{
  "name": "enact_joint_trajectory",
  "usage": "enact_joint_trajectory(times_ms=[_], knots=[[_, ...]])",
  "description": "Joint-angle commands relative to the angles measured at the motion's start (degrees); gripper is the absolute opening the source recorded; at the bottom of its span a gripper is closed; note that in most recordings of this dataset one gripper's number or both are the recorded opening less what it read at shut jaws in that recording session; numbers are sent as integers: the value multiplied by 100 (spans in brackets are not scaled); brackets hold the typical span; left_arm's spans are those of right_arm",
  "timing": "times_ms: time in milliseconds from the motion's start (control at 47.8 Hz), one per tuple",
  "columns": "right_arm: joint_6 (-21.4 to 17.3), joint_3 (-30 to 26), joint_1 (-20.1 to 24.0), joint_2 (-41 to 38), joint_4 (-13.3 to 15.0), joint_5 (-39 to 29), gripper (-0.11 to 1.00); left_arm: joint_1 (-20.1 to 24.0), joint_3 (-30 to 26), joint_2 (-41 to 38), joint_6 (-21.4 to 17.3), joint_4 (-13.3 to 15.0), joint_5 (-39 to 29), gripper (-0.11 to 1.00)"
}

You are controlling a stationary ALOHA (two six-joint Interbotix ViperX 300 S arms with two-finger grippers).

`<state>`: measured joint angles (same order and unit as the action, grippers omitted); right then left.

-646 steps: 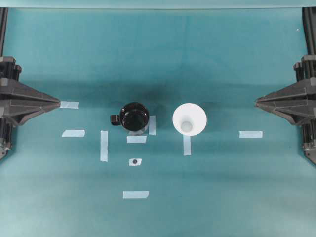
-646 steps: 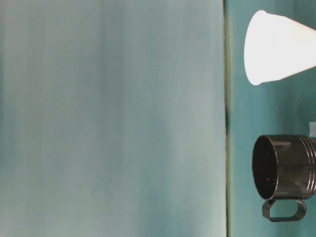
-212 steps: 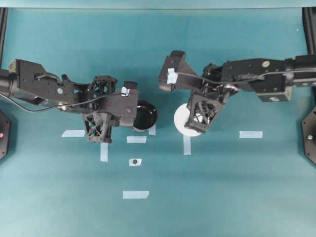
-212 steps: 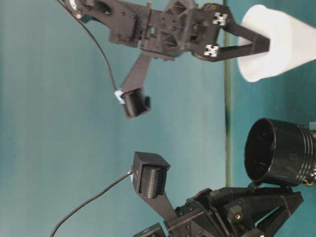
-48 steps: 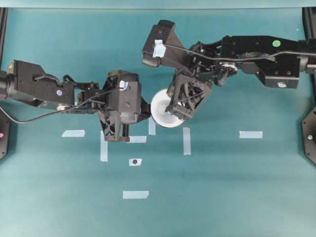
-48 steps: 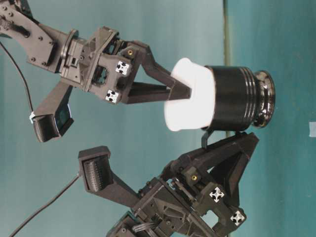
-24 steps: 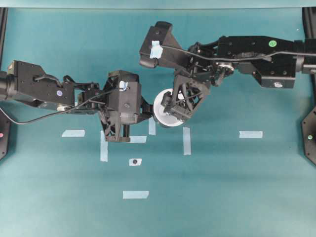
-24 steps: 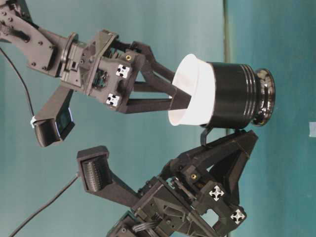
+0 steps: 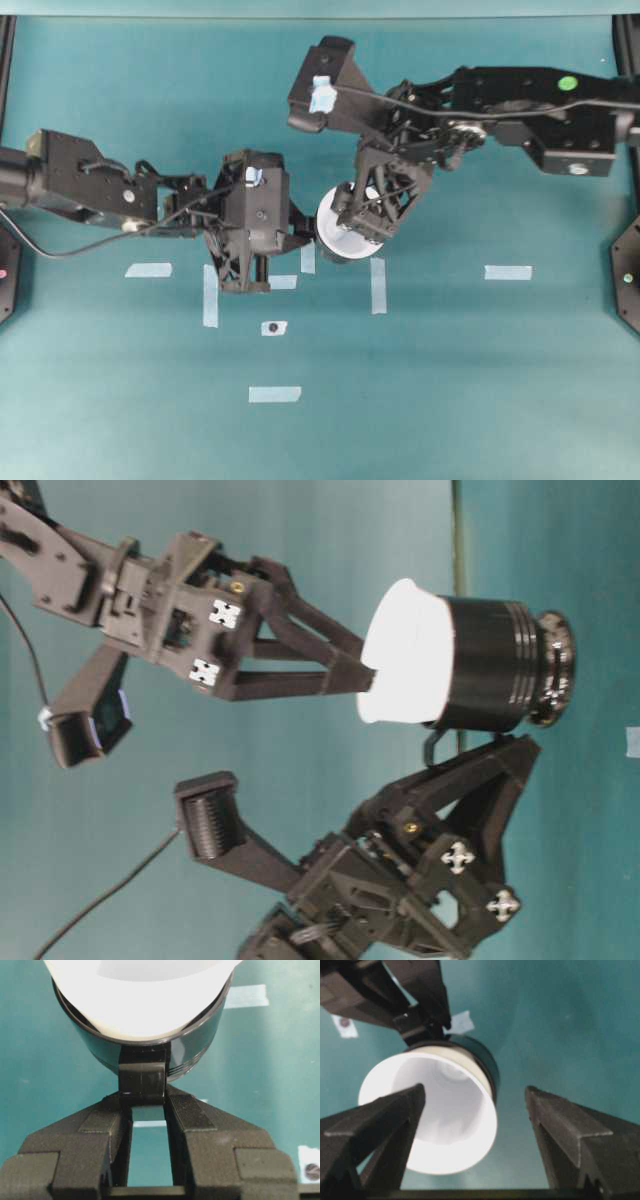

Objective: Holding the cup holder with the left arm, the right arm places the cup into the cup holder.
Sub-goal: 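Open the right gripper to release the cup inside the holder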

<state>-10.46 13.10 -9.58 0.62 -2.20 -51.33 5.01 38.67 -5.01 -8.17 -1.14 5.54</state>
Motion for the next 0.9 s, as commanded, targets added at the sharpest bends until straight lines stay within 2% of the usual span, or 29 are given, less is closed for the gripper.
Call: enact_joint_trajectory(times_ms=[0,314,878], knots=[[-35,-105,26,703,9,18,88,-44,-35,44,53,-9,158,23],[-53,308,26,870,18,53,88,-70,-26,-105,105,-9,211,23],[-62,668,26,861,0,299,88,-70,-26,-448,220,-9,290,23]])
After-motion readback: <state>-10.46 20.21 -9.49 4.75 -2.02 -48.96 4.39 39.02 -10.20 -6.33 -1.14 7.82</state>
